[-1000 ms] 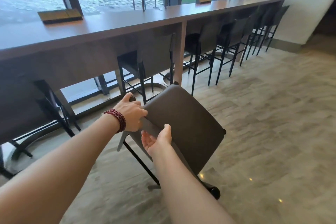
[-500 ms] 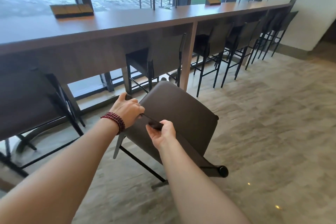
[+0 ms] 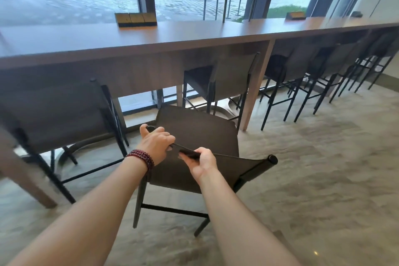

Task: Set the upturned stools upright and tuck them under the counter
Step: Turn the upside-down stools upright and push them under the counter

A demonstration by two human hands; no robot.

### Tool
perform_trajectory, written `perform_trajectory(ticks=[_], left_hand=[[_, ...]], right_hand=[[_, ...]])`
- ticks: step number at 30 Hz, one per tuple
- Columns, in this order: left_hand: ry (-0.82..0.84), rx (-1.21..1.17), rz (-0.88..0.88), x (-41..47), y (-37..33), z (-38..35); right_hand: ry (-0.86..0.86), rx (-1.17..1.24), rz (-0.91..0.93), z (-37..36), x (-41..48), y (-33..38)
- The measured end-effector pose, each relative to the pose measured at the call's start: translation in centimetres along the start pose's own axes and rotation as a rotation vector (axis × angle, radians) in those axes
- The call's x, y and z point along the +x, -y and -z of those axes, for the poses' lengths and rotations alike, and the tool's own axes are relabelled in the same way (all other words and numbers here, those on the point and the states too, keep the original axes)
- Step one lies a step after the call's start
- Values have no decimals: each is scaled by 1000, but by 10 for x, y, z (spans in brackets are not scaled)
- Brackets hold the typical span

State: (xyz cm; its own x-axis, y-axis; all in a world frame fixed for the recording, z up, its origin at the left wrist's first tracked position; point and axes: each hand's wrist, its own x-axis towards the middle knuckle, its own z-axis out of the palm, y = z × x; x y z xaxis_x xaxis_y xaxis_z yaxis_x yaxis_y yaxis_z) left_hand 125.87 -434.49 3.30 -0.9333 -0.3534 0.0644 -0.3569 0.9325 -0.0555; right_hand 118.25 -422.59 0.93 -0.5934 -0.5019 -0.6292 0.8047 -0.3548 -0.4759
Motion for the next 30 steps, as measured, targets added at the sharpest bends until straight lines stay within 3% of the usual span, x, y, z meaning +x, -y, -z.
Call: perform_trajectory(ticks=[13, 17, 20, 25, 30], left_hand=[[68, -111, 237, -34, 74, -19], [32, 65, 257, -35, 71, -23], [-36, 196, 152, -32, 53, -26], [-19, 173, 195, -31, 67, -26], [56, 191, 249, -43, 93, -29]], right_hand=[[48, -155, -21, -51, 18, -65], [33, -219, -24, -52, 18, -66], [-46, -214, -3, -51, 20, -54], [-128, -116, -40, -55, 35, -30], [-79, -113, -81, -61, 39, -50]])
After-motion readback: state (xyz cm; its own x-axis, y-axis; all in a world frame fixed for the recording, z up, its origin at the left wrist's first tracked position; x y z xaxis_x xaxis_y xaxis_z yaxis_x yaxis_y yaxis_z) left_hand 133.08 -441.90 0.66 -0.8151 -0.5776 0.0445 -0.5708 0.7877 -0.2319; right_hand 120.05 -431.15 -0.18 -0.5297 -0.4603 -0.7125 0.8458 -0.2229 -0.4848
